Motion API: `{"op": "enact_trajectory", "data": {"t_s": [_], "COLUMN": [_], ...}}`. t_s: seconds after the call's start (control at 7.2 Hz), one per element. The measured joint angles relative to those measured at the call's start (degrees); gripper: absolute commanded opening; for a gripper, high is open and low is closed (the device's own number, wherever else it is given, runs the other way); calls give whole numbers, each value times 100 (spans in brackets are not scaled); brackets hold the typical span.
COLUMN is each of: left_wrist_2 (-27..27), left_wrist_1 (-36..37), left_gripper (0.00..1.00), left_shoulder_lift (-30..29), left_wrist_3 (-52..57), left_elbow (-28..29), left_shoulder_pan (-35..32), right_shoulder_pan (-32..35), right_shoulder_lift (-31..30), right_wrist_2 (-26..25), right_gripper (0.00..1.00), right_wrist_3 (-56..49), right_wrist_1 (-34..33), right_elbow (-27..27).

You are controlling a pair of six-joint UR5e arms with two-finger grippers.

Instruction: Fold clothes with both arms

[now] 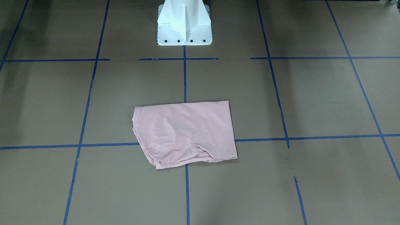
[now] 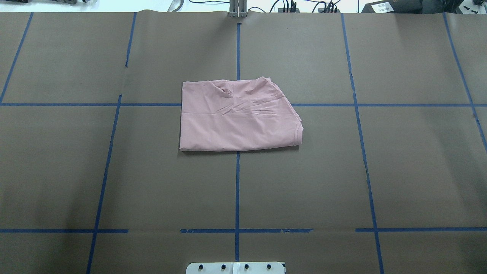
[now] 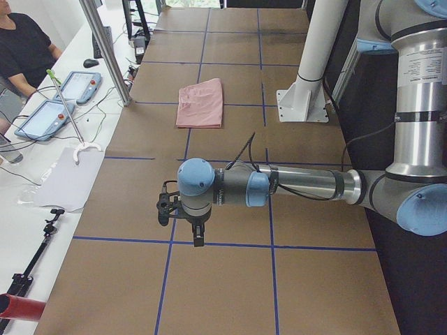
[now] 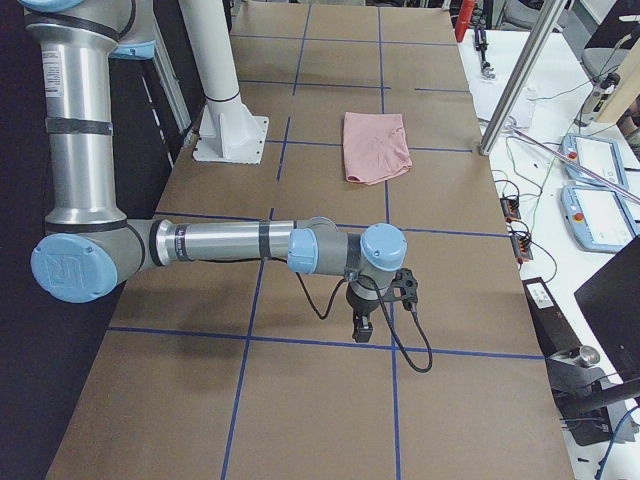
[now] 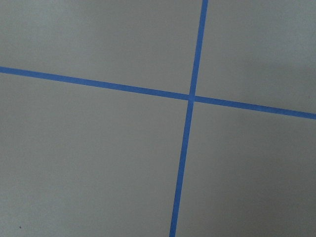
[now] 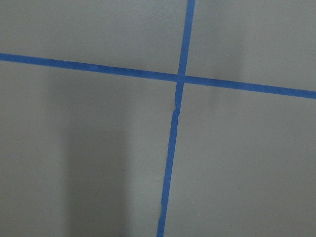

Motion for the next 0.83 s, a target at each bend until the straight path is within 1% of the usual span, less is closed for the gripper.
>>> {"op": "enact_trajectory", "data": {"t_s": [0.83], "left_wrist_2": [45], "left_wrist_1": [-145], "left_gripper": [100], "left_shoulder_lift": [-11], "left_wrist_3": [41], "left_elbow": [19], "left_shoulder_pan": [114], "right_shoulder_pan": [-8], "right_shoulder_lift": [32], "right_wrist_2": [3], "right_gripper": [100], "right_wrist_3": [-10], "right_wrist_1": [2], "right_elbow": [40]}}
